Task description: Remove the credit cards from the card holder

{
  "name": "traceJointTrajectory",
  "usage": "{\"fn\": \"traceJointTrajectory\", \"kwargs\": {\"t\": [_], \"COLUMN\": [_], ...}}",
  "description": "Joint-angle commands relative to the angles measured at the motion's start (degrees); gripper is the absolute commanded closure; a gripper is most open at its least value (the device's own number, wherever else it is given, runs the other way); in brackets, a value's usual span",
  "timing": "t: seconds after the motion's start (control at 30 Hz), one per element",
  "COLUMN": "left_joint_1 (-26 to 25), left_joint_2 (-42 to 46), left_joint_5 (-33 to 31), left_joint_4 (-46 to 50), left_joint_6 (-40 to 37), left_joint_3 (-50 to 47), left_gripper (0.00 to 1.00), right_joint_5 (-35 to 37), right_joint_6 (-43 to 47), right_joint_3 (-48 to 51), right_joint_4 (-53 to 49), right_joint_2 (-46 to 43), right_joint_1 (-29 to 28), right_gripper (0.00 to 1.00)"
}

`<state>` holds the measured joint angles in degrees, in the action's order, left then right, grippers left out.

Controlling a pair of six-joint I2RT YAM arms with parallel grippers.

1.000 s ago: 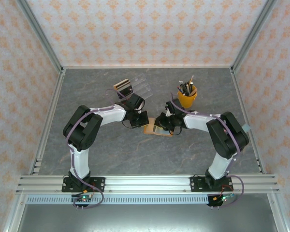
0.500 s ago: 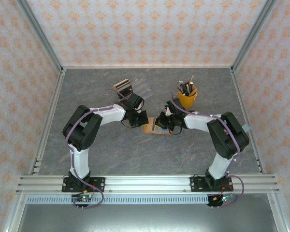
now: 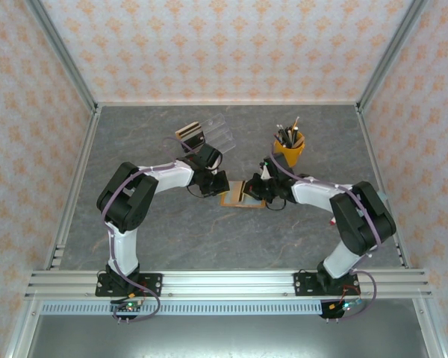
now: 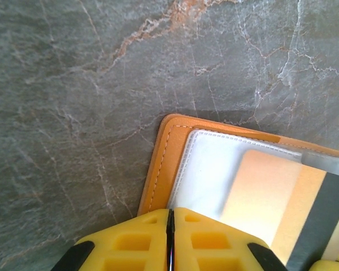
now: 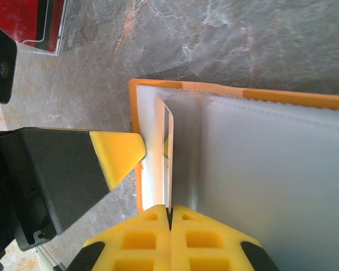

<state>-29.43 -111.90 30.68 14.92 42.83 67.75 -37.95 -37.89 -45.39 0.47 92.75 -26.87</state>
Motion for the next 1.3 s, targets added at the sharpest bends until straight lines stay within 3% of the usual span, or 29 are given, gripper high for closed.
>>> {"fn": "traceJointTrajectory", "kwargs": {"t": [0.0, 0.2, 0.53, 0.7, 0.83, 0.97, 1.27], "left_joint_1": [1.25, 1.96, 4.79, 4.79, 4.73, 4.80, 4.74], "left_joint_2": [-1.04, 5.18, 18.75, 20.39, 19.46, 18.61, 17.54], "left_joint_5": [-2.00, 3.17, 13.01, 17.06, 20.91, 23.37, 24.43], "left_joint_4": [5.17, 2.92, -14.71, -25.37, -36.24, -42.50, -48.24], "left_joint_6": [-1.78, -1.49, 6.33, 11.22, 17.36, 20.53, 24.06], "left_joint_3": [-2.36, -0.09, -7.57, -11.38, -13.57, -13.78, -13.59], "left_gripper": [0.87, 0.71, 0.24, 0.17, 0.17, 0.24, 0.71], "right_joint_5": [-0.63, -1.36, -7.78, -10.07, -12.23, -13.78, -14.79], "right_joint_6": [0.71, 2.11, -5.07, -10.17, -14.41, -17.39, -19.85], "right_joint_3": [1.72, 4.90, 7.15, 6.76, 6.80, 6.88, 6.54], "right_joint_4": [0.17, -0.30, 14.50, 21.86, 27.59, 31.22, 33.90], "right_joint_2": [-4.73, -12.41, -17.93, -17.61, -16.69, -15.42, -13.62], "right_joint_1": [1.21, 4.02, 6.44, 6.43, 6.47, 6.43, 6.39], "right_gripper": [1.00, 1.00, 1.00, 1.00, 1.00, 1.00, 1.00]}}
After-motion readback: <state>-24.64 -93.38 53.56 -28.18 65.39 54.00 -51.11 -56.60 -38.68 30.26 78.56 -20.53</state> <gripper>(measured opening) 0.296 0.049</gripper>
